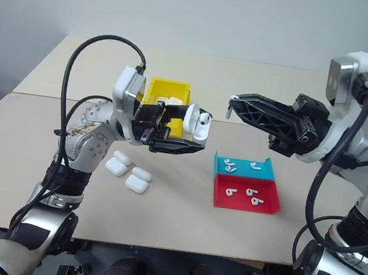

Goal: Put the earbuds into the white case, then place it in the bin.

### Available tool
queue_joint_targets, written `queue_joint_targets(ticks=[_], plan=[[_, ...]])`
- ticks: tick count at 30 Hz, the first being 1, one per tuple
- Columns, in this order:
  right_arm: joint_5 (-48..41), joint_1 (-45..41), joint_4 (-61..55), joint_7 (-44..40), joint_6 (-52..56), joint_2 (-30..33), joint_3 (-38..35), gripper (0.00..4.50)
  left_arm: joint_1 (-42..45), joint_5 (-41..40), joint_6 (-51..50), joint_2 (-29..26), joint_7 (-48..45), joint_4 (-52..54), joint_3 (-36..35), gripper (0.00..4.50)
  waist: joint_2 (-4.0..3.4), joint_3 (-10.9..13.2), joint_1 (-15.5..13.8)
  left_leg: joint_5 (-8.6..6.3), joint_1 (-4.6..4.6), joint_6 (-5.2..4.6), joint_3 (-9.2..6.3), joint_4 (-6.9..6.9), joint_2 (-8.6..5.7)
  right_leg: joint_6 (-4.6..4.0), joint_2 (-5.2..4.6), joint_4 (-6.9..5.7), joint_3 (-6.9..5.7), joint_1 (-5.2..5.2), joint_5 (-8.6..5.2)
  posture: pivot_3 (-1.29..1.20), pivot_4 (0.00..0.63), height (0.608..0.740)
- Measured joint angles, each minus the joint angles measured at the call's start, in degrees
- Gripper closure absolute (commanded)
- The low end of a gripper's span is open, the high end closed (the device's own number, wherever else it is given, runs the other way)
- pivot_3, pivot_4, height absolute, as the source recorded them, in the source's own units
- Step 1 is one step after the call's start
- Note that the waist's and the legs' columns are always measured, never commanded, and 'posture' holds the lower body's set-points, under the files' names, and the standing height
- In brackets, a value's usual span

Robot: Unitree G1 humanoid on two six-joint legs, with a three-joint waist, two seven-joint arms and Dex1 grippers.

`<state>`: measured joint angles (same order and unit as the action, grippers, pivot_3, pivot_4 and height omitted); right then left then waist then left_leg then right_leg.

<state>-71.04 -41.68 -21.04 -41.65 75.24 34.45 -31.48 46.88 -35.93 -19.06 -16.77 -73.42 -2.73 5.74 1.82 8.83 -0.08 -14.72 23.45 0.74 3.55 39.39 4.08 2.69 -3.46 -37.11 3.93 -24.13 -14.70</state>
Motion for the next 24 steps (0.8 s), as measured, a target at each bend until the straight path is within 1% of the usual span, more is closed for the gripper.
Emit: queue_joint_targets(ticks=[2,5,10,14,24], plan=[[-5.14,1.2,-1.47,4.99,-0.25,-0.42,0.25,3.57,0.6,0.01,-0.16,0.6,0.28,-0.06,0.09,1.64,0.0,0.0,-0.01,-0.01,0.02,-0.01,-0.01,0.0,0.0,0.01,0.0,0.03,-0.01,0.02,0.0,0.0,0.15,0.74],[-10.83,3.39,-2.15,10.23,-1.83,-0.27,1.51,3.57,0.62,0.05,-0.74,0.73,0.41,-0.09,0.13,1.64,0.0,0.0,0.07,-0.01,0.03,-0.02,-0.01,0.01,0.0,0.02,-0.01,0.02,-0.01,0.01,0.01,0.0,0.15,0.74],[-17.61,5.6,-2.88,14.84,-5.5,2.3,3.81,3.57,0.61,0.07,-1.26,0.87,0.76,-0.08,0.46,1.64,0.0,0.0,0.29,0.0,0.02,-0.03,-0.02,0.0,0.0,0.03,0.0,0.03,-0.01,0.02,0.01,0.0,0.15,0.74],[-18.02,8.53,-3.63,15.46,-7.65,4.72,6.44,3.57,0.58,0.14,-2.17,0.75,1.23,0.0,0.64,1.64,0.0,0.0,0.41,0.0,0.04,-0.04,-0.04,0.01,0.0,0.03,0.0,0.05,-0.02,0.02,0.01,0.0,0.15,0.74],[-15.66,10.94,-5.98,12.94,-13.77,8.72,9.98,3.57,-0.16,0.95,-2.45,0.75,2.18,0.37,1.01,1.64,0.0,0.0,0.7,0.0,0.05,-0.05,-0.04,0.01,0.0,0.04,0.0,0.06,-0.02,0.01,0.0,0.0,0.15,0.74]])
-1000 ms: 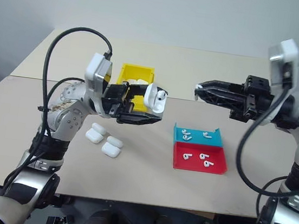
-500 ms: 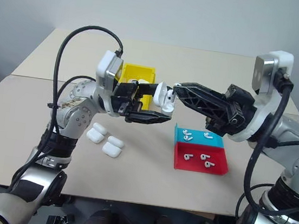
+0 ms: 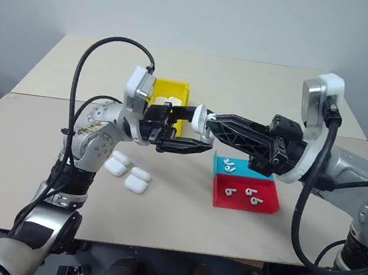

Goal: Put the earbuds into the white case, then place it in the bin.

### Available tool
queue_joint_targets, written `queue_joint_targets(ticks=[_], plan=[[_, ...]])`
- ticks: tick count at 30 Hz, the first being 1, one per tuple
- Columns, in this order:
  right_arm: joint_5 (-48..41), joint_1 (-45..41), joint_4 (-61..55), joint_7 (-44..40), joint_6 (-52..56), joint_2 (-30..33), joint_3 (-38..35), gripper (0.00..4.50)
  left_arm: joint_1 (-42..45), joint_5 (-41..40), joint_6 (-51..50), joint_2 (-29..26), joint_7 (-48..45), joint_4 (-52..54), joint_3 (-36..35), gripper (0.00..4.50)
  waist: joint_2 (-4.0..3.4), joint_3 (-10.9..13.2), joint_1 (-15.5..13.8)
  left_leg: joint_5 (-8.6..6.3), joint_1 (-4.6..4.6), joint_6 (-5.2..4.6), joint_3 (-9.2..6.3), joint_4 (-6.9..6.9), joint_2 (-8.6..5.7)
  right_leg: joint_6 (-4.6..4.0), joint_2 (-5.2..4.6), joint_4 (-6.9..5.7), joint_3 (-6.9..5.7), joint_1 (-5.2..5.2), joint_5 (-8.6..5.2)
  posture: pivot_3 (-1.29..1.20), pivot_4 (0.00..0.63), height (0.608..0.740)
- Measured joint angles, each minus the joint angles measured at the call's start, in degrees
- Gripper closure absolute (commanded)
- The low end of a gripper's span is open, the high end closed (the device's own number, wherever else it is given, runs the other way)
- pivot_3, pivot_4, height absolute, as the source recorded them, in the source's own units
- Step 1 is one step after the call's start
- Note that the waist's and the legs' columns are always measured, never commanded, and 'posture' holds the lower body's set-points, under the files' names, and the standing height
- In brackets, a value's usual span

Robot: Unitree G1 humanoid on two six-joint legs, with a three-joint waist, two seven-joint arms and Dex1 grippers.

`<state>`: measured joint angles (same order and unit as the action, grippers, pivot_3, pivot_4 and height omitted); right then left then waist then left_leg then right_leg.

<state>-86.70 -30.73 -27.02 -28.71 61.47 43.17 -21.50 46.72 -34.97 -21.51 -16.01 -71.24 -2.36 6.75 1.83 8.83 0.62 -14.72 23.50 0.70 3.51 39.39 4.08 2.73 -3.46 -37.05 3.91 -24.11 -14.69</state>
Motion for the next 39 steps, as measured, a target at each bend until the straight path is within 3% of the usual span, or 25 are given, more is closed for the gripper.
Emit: queue_joint_targets(ticks=[14,17,22,31,34,39], plan=[[3.45,0.45,-0.62,-1.06,-3.13,2.96,3.16,3.57,-0.85,0.1,-0.02,0.1,0.84,1.63,-0.01,1.64,0.0,0.0,-0.01,0.0,0.01,0.0,-0.01,0.0,0.0,0.0,0.0,0.02,-0.01,0.0,0.0,0.0,0.15,0.74],[4.74,0.46,-0.65,-1.81,-3.82,3.45,3.62,2.85,-0.85,0.1,-0.02,0.09,0.88,1.63,-0.03,1.64,0.0,0.0,0.0,0.0,0.01,0.0,-0.01,0.0,0.0,0.0,0.0,0.02,-0.01,0.0,0.0,0.0,0.15,0.74],[5.73,0.64,-1.01,-4.55,-4.27,4.49,4.06,1.18,-0.86,0.22,-0.02,0.04,1.23,1.4,-0.06,1.64,0.0,0.0,-0.01,0.0,0.01,0.0,-0.01,0.0,0.0,0.0,0.0,0.02,-0.01,0.0,0.0,0.0,0.15,0.74],[6.51,2.54,-0.12,-10.17,-4.31,10.59,1.95,1.18,-0.86,0.06,0.08,0.53,0.97,1.56,-0.29,1.64,0.0,0.0,-0.4,-0.01,0.0,-0.01,-0.01,0.0,-0.01,0.0,0.0,0.04,-0.01,0.0,0.0,0.0,0.15,0.74],[7.13,-0.08,2.33,-12.03,-4.31,12.55,2.0,1.74,-0.85,0.44,0.28,0.79,0.91,1.28,-0.24,1.64,0.0,0.0,-0.26,0.0,-0.01,-0.02,0.01,0.04,-0.01,0.01,0.0,0.0,0.01,0.01,0.0,0.0,0.15,0.74],[15.7,-13.41,8.09,-17.08,-6.11,16.4,6.96,3.39,-0.5,2.01,1.28,1.64,0.63,-0.93,0.48,1.64,-0.01,0.0,0.06,0.0,-0.02,-0.03,0.01,0.05,0.0,0.01,0.01,0.0,0.02,0.0,0.0,0.0,0.15,0.74]])
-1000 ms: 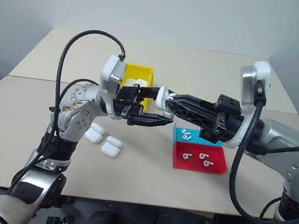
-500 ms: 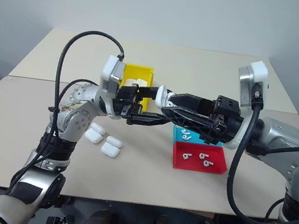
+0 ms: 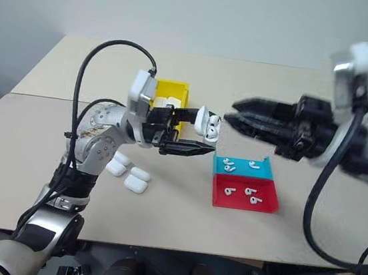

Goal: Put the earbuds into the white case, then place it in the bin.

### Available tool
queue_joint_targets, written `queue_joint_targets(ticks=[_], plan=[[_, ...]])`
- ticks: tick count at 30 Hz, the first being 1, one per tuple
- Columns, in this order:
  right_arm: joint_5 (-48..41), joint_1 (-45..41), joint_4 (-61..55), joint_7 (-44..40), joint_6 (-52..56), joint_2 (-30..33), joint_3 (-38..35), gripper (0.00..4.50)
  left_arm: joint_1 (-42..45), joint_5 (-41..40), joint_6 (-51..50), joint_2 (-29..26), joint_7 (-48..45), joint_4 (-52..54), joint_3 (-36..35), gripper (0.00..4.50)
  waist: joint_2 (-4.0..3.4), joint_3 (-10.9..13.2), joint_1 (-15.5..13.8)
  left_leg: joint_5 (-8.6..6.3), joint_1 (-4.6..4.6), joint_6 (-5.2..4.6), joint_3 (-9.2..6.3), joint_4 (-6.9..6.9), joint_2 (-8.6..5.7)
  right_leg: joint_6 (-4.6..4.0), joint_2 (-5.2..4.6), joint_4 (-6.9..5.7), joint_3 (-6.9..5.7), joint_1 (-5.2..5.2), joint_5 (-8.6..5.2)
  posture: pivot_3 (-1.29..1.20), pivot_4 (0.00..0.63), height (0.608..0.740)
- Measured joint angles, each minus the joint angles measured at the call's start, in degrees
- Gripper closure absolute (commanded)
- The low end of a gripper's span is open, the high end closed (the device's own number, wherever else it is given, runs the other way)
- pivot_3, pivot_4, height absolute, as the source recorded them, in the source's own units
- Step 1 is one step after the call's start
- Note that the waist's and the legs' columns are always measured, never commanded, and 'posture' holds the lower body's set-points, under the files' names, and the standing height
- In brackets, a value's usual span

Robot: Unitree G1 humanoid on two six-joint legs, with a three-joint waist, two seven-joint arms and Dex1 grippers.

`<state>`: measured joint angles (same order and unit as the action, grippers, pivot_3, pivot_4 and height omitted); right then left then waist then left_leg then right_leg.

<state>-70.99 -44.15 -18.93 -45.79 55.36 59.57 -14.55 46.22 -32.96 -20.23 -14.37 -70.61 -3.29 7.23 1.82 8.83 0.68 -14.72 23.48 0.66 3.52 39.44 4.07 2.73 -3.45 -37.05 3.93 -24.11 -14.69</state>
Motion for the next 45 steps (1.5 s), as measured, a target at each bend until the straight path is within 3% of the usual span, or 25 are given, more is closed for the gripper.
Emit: queue_joint_targets(ticks=[3,12,18,23,29,33,36,38,41,45], plan=[[8.78,-11.38,3.22,-7.0,-2.09,0.69,8.88,4.44,0.86,1.34,0.2,1.07,-0.02,-1.22,1.23,1.64,-0.03,0.0,0.11,-0.02,0.02,-0.03,0.0,-0.02,0.01,-0.01,0.02,0.02,-0.01,-0.07,0.0,0.0,0.15,0.74],[36.56,-27.32,11.86,-27.02,-15.64,-4.43,32.47,4.47,3.03,5.96,2.08,4.47,2.83,-4.4,3.3,1.64,-0.05,0.01,-0.18,-0.05,0.32,-0.08,0.0,0.04,0.0,0.0,0.0,0.04,-0.05,-0.28,0.0,0.0,0.15,0.74],[47.36,-27.8,13.77,-38.09,-26.8,-5.54,36.93,4.47,3.07,6.53,2.64,4.46,3.43,-4.41,3.84,1.64,-0.06,0.01,-0.53,-0.12,0.38,-0.19,0.01,0.2,0.0,0.01,-0.02,-0.01,-0.06,-0.27,-0.01,0.0,0.15,0.74],[49.94,-25.84,14.04,-42.4,-30.47,-3.94,36.1,4.47,2.88,7.06,2.64,4.14,4.16,-4.29,3.86,1.64,-0.06,0.01,-0.99,-0.12,0.37,-0.2,0.0,0.32,0.01,0.01,-0.02,-0.04,-0.07,-0.23,0.0,0.0,0.15,0.74],[49.37,-21.27,12.98,-41.16,-28.35,-1.35,29.93,4.47,0.56,7.01,2.64,3.38,5.28,-3.78,3.51,1.64,-0.07,0.02,-1.31,-0.12,0.36,-0.2,0.0,0.32,0.01,0.01,-0.02,-0.04,-0.07,-0.22,0.0,0.0,0.15,0.74],[44.87,-19.68,12.76,-31.89,-16.47,-3.77,22.14,4.47,-0.34,6.91,2.88,3.4,7.55,-1.19,2.11,1.64,-0.07,0.02,-1.27,-0.12,0.35,-0.2,0.0,0.34,0.01,0.01,-0.02,-0.11,-0.05,-0.24,0.0,0.0,0.15,0.74],[36.98,-18.34,12.25,-24.38,-3.14,-5.06,11.42,4.47,-2.0,7.1,3.98,4.49,10.75,0.34,1.43,1.64,-0.07,0.02,-1.67,-0.12,0.35,-0.2,-0.05,0.34,0.01,0.01,-0.05,-0.06,-0.12,-0.12,0.0,0.0,0.15,0.74],[33.21,-12.01,8.78,-21.21,2.3,-3.54,4.08,4.47,-2.55,8.41,4.56,3.85,13.84,0.2,0.3,1.64,-0.06,0.02,-2.28,-0.14,0.36,-0.23,-0.09,0.35,0.01,0.02,-0.06,0.01,-0.18,-0.07,0.0,0.0,0.15,0.74],[31.58,-1.53,2.11,-15.41,5.71,-3.53,-0.84,4.47,-2.73,12.18,7.09,3.07,19.79,-0.91,-1.76,1.64,-0.07,0.01,-2.25,-0.14,0.34,-0.24,-0.06,0.36,0.0,0.04,-0.06,-0.03,-0.12,-0.11,0.02,0.0,0.15,0.74],[31.43,6.85,-8.5,-5.1,8.85,-7.39,-1.13,4.47,-1.56,19.52,11.93,6.36,33.75,-7.32,-3.9,1.64,-0.08,0.01,-1.98,-0.13,0.31,-0.23,-0.07,0.41,-0.02,0.09,-0.05,-0.08,-0.09,-0.09,0.05,0.0,0.15,0.74]])
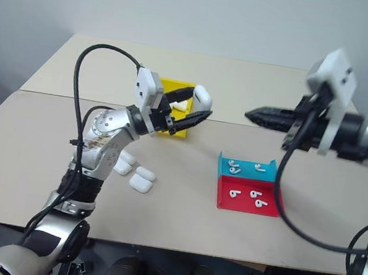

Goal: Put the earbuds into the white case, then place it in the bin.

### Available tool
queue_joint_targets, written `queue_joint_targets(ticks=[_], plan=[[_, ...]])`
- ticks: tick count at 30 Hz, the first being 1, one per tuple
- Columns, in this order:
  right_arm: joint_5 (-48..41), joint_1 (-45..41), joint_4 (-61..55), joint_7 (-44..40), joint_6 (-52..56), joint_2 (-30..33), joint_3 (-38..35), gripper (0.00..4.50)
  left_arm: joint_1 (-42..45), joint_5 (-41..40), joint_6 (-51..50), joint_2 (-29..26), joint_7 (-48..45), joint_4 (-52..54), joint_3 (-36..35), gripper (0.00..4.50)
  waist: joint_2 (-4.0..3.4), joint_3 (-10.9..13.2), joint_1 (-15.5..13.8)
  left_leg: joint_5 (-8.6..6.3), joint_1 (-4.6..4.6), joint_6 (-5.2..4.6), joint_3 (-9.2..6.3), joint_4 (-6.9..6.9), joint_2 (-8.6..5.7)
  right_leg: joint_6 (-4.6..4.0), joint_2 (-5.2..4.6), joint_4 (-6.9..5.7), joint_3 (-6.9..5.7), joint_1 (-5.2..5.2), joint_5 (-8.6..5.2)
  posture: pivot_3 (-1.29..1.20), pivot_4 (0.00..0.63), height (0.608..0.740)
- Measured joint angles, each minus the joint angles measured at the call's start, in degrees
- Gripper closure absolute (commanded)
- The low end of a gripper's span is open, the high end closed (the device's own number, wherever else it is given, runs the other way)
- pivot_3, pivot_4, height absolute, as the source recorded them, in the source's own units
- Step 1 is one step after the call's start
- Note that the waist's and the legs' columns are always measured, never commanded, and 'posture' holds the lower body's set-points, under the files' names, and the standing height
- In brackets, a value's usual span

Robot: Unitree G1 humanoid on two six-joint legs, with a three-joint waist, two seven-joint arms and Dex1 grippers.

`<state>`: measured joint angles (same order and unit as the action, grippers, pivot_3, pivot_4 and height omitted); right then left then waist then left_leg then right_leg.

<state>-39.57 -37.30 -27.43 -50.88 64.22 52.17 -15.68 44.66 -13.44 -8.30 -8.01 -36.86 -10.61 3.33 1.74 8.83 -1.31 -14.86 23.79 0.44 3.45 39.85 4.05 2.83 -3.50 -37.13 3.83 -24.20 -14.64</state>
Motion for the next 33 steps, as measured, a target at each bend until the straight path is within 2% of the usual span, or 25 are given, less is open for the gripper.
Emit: queue_joint_targets(ticks=[4,10,13,17,22,28,33], plan=[[-1.66,2.0,-6.04,8.5,3.47,-4.43,0.36,4.47,5.08,8.24,4.04,1.85,13.81,-10.56,-0.12,1.64,0.0,0.0,0.13,0.01,0.01,0.0,-0.03,0.02,-0.06,0.06,-0.01,0.01,0.01,0.02,0.05,0.0,0.15,0.74],[-1.07,3.69,-8.66,17.78,4.55,-7.22,0.46,4.47,14.19,13.69,9.1,3.34,26.66,-29.02,-1.68,1.64,0.01,0.0,0.06,0.0,0.09,0.0,-0.04,-0.03,-0.08,0.08,-0.02,0.1,-0.02,-0.01,0.05,0.0,0.15,0.74],[-1.9,5.2,-10.24,19.72,4.93,-7.24,-0.16,4.47,18.71,15.36,10.56,3.81,31.59,-38.3,-2.37,1.64,0.01,0.0,0.1,0.0,0.16,-0.01,-0.04,-0.04,-0.09,0.09,-0.02,0.14,-0.04,-0.03,0.06,0.0,0.15,0.74],[-4.17,5.77,-11.87,21.17,5.92,-7.16,-1.85,4.47,20.63,16.19,11.47,4.39,33.86,-45.78,-2.38,1.64,0.01,0.0,0.26,0.0,0.18,-0.01,-0.04,-0.06,-0.08,0.09,-0.02,0.13,-0.05,-0.04,0.06,0.0,0.15,0.74],[-6.34,6.24,-12.57,22.47,6.44,-7.06,-2.78,4.5,20.63,16.81,11.64,4.45,33.32,-47.65,-2.15,0.01,0.01,0.0,0.56,0.0,0.21,0.0,-0.04,-0.05,-0.09,0.09,-0.02,0.13,-0.06,-0.06,0.06,0.0,0.15,0.74],[-6.89,6.39,-12.39,22.93,6.25,-6.73,-2.63,4.5,18.94,15.73,11.61,2.49,30.06,-44.57,-3.0,0.01,0.0,0.0,0.61,0.0,0.21,0.0,-0.04,-0.05,-0.08,0.09,-0.02,0.09,-0.06,-0.07,0.06,0.0,0.15,0.74],[-6.48,6.64,-11.83,22.53,3.91,-6.71,-1.38,4.5,12.29,11.31,8.64,-1.97,18.74,-31.53,-3.72,0.01,0.0,0.0,0.86,0.02,0.21,0.03,-0.04,-0.07,-0.06,0.09,-0.02,0.01,-0.06,-0.08,0.06,0.0,0.15,0.74]])
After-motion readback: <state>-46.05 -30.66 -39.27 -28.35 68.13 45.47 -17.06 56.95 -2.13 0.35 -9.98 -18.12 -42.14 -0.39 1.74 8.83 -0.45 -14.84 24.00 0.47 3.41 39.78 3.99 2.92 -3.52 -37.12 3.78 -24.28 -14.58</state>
